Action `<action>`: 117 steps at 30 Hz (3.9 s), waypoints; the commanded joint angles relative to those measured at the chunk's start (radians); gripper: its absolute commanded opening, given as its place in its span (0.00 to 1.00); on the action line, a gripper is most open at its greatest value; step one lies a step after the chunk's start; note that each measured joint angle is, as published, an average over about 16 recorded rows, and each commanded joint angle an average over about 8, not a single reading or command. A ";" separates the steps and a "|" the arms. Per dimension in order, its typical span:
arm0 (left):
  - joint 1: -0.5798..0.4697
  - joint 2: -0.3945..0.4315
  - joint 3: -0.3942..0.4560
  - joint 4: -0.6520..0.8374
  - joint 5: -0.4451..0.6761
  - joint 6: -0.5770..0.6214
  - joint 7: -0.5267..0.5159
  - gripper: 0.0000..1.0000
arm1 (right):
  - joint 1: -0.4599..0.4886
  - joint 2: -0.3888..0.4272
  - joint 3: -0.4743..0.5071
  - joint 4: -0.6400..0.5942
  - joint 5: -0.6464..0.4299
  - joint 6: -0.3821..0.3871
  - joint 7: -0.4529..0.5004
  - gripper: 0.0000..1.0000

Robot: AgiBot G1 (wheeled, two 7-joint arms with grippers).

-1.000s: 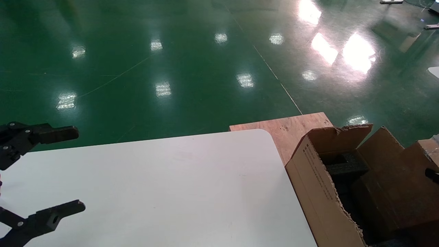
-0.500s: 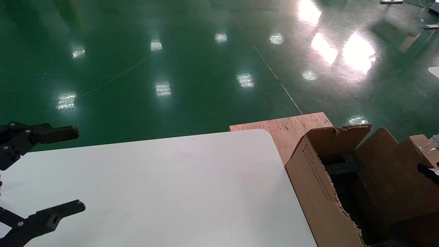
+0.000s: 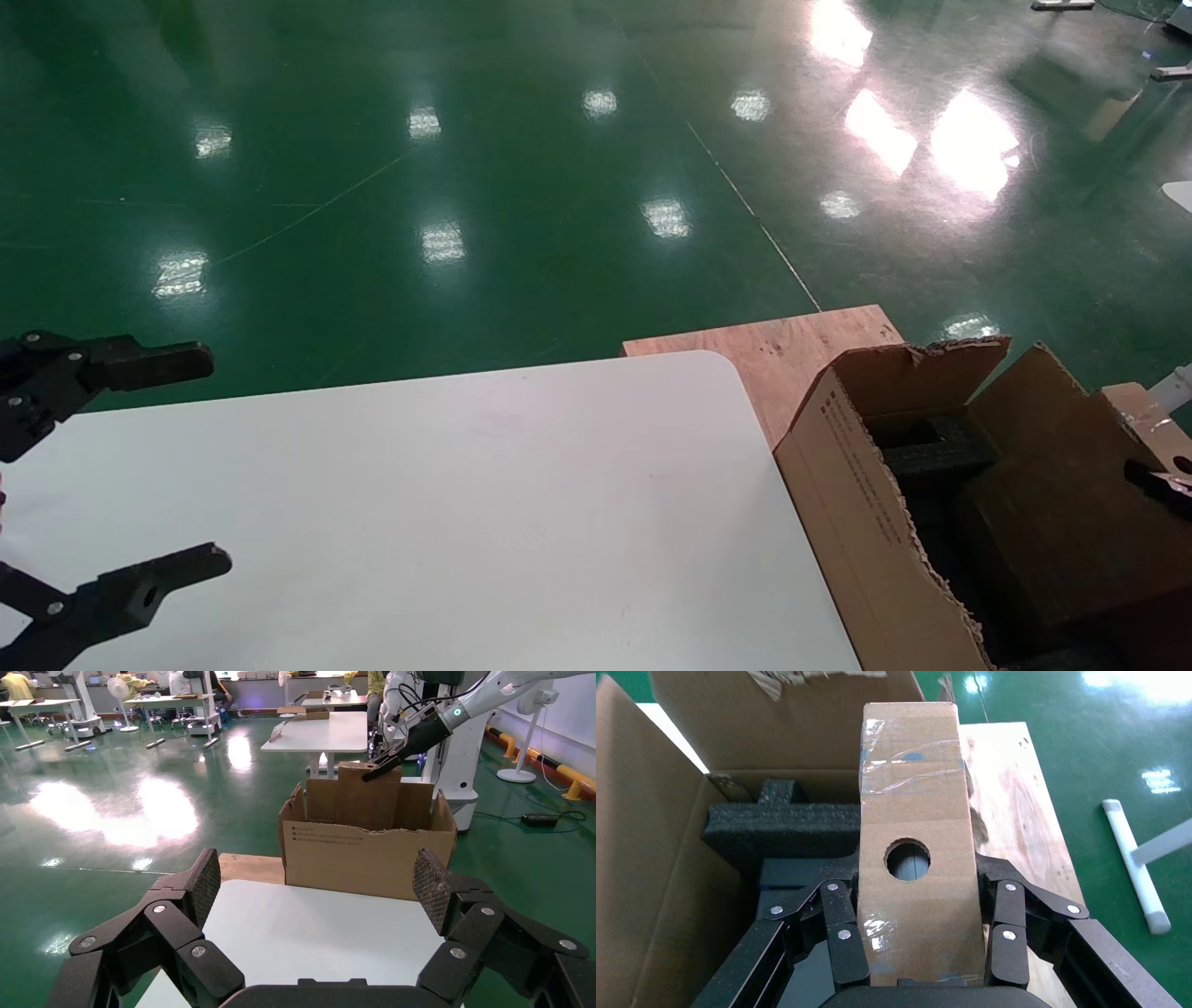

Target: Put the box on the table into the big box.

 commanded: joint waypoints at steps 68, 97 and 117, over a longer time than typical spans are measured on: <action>0.000 0.000 0.000 0.000 -0.001 0.000 0.000 1.00 | 0.216 0.026 -0.278 0.018 -0.095 0.095 0.032 1.00; 0.000 0.000 0.000 0.000 -0.001 0.000 0.000 1.00 | 0.182 -0.019 -0.200 0.163 -0.066 0.086 -0.008 1.00; 0.000 0.000 0.000 0.001 -0.001 -0.001 0.000 1.00 | 0.175 -0.147 -0.128 0.546 -0.071 0.316 -0.042 1.00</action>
